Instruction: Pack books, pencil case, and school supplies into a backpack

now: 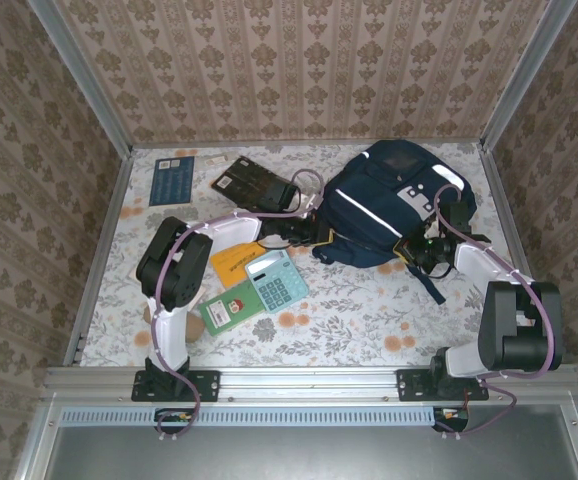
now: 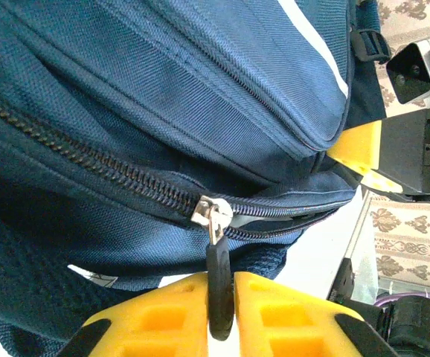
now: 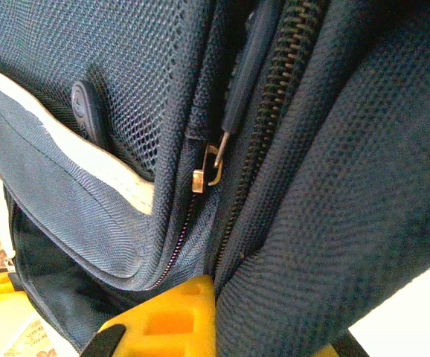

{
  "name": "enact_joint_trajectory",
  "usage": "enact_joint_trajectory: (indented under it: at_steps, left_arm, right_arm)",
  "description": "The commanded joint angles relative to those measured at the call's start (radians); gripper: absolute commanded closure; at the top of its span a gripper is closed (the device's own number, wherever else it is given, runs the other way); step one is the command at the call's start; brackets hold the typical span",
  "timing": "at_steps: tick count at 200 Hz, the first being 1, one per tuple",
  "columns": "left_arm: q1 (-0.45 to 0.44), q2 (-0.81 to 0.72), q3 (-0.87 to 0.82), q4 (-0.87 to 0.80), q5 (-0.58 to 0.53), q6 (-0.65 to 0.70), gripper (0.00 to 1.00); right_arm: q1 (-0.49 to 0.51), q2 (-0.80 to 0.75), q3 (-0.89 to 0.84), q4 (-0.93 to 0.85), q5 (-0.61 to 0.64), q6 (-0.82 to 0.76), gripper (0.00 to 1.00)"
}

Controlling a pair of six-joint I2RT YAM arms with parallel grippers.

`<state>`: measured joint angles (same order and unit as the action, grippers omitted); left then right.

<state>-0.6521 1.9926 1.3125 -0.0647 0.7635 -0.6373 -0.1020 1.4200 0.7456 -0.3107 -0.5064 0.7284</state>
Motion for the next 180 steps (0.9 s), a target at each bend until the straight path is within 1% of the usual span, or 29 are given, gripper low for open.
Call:
enact_joint_trajectory:
  at_steps: [1,20,49,67,77,85,116,124,135,145,148,180]
  left_arm:
    - [-0.001,0.032,0.037,0.023,0.014,-0.015,0.83]
    - [-0.007,0.040,0.044,0.032,0.014,-0.020,0.81]
    - [-0.017,0.050,0.057,0.030,0.016,-0.021,0.81]
    - [-0.018,0.049,0.057,0.030,0.014,-0.021,0.85]
    - [-0.020,0.044,0.055,0.025,0.009,-0.020,0.95]
    - [-0.018,0.038,0.052,0.021,0.003,-0.018,1.00]
    - [-0.011,0.007,0.045,-0.045,-0.028,0.019,1.00]
    - [-0.006,-0.002,0.046,-0.076,-0.042,0.038,1.00]
    - [0.004,-0.017,0.055,-0.138,-0.082,0.074,1.00]
    - [0.015,-0.032,0.066,-0.200,-0.113,0.110,1.00]
    - [0.020,-0.037,0.069,-0.218,-0.148,0.120,1.00]
    - [0.064,-0.054,0.144,-0.438,-0.348,0.233,1.00]
  right_arm:
    - [0.001,-0.023,-0.012,0.009,-0.018,-0.011,0.94]
    - [0.001,-0.023,-0.012,0.011,-0.018,-0.009,0.93]
    - [0.002,-0.023,-0.017,0.010,-0.017,-0.008,0.93]
    - [0.002,-0.023,-0.019,0.012,-0.016,-0.010,0.93]
    - [0.001,-0.023,-0.018,0.010,-0.014,-0.011,0.93]
    - [0.001,-0.023,-0.017,0.010,-0.015,-0.011,0.93]
    - [0.001,-0.021,-0.005,0.008,-0.012,-0.014,0.94]
    - [0.001,-0.019,0.002,0.002,-0.009,-0.017,0.97]
    - [0.001,-0.022,0.010,-0.002,0.001,-0.021,1.00]
    - [0.001,-0.023,0.019,-0.014,0.023,-0.027,1.00]
    - [0.000,-0.023,0.022,-0.019,0.031,-0.029,1.00]
    - [-0.010,-0.058,0.058,-0.055,0.121,-0.046,1.00]
